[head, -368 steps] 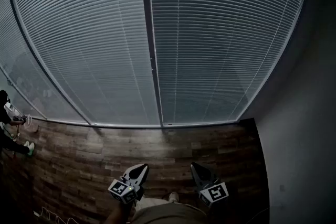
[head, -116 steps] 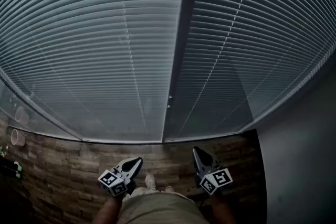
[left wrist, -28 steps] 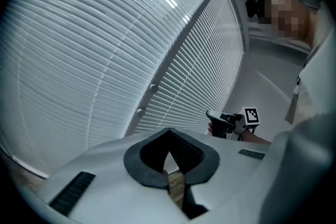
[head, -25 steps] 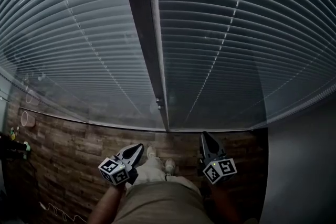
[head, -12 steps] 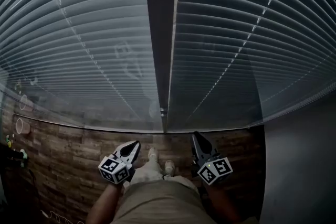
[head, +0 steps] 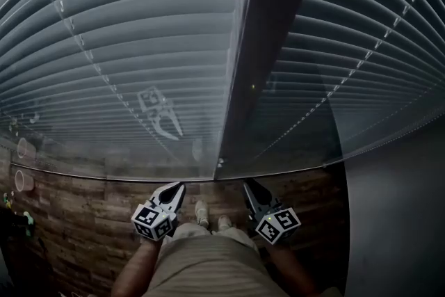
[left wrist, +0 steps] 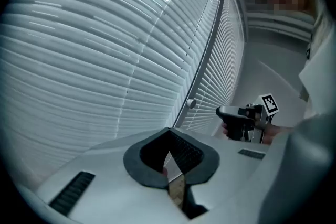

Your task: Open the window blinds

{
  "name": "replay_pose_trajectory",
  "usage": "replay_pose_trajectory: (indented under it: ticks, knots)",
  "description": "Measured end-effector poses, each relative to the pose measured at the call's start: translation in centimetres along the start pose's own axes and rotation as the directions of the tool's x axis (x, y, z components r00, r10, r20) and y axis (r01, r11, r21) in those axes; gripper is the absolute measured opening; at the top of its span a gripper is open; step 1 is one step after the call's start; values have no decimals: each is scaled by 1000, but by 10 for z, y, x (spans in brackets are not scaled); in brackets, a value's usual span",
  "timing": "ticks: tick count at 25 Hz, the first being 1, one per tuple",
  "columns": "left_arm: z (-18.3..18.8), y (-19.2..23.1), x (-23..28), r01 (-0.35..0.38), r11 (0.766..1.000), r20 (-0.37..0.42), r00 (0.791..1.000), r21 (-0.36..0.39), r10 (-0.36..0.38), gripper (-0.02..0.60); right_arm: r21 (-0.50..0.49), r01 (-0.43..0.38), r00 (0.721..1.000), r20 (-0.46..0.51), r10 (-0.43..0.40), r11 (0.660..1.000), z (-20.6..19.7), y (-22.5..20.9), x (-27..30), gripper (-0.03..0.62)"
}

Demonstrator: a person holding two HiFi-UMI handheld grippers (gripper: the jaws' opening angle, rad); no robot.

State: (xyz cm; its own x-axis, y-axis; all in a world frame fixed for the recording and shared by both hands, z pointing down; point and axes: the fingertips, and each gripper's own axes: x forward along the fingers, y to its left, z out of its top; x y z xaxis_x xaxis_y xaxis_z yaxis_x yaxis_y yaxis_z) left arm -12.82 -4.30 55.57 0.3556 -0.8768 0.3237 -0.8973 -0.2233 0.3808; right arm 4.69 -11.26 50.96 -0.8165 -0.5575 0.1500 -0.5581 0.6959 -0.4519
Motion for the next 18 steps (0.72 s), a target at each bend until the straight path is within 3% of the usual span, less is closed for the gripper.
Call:
replay_pose_trajectory:
  ticks: [6,10,14,18]
  knots:
    - [3,18,20,87,995,-4,996,39,-86,12,-20,29,999,-13,-29,999,-6,0,32,57]
    - [8,18,31,180,978,4,983,102,-181,12,-21,56,998,-31,-57,998,-15,-6,46,68]
    - [6,28,46,216,955,-51,976,203,-210,12,6,74,996,-48,-74,997,-24,-13,64,80]
    - [19,39,57,242,951,-61,970,195,-234,12,18,119,985,-129,-116,993,-37,-23,89,107]
